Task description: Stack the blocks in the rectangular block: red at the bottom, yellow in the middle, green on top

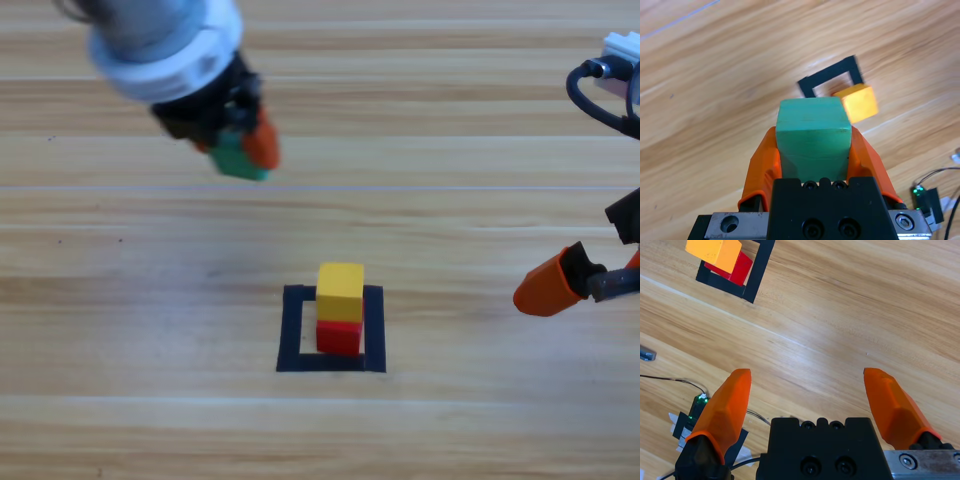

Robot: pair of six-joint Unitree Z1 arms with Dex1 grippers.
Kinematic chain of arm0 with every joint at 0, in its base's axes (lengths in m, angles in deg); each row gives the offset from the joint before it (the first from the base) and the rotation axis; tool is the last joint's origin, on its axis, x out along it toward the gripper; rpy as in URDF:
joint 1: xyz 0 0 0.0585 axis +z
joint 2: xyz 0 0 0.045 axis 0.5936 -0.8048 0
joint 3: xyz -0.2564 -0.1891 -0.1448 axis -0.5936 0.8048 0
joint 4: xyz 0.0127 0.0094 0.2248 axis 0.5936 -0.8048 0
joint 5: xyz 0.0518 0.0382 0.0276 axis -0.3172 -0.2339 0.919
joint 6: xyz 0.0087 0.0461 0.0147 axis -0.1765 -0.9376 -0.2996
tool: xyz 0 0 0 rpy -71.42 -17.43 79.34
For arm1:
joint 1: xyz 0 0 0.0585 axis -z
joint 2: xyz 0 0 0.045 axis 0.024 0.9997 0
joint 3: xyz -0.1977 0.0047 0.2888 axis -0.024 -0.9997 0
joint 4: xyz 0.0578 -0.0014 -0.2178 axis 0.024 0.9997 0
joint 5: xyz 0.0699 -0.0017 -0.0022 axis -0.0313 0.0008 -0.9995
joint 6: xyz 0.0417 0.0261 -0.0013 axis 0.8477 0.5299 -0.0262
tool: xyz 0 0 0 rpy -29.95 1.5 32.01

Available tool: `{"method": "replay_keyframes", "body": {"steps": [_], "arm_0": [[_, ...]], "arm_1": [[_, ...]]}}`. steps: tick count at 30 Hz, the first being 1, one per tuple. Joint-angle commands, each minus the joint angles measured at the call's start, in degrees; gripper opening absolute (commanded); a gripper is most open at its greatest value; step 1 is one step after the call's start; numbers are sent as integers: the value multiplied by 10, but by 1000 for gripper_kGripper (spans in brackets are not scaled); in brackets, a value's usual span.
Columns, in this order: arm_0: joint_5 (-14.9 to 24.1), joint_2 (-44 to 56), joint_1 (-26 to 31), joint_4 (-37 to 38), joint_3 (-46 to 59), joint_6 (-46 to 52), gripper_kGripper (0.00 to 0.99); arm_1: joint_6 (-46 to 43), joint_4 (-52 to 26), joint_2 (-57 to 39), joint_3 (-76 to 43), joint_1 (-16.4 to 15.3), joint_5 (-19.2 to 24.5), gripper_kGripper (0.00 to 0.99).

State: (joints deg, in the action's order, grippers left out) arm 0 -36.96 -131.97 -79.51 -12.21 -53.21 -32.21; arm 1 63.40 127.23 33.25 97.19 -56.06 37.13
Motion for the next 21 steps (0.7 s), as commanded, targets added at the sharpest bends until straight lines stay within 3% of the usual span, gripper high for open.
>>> {"method": "replay_keyframes", "body": {"steps": [1,13,21], "arm_0": [[-19,-57,-51,-7,-16,-13,49],[14,-145,-78,-80,-108,122,51],[14,-156,-84,-99,-132,198,51]], "arm_1": [[-2,-11,18,-1,14,-1,989],[-2,-11,22,0,14,-1,989],[-2,-11,26,1,14,1,989]]}}
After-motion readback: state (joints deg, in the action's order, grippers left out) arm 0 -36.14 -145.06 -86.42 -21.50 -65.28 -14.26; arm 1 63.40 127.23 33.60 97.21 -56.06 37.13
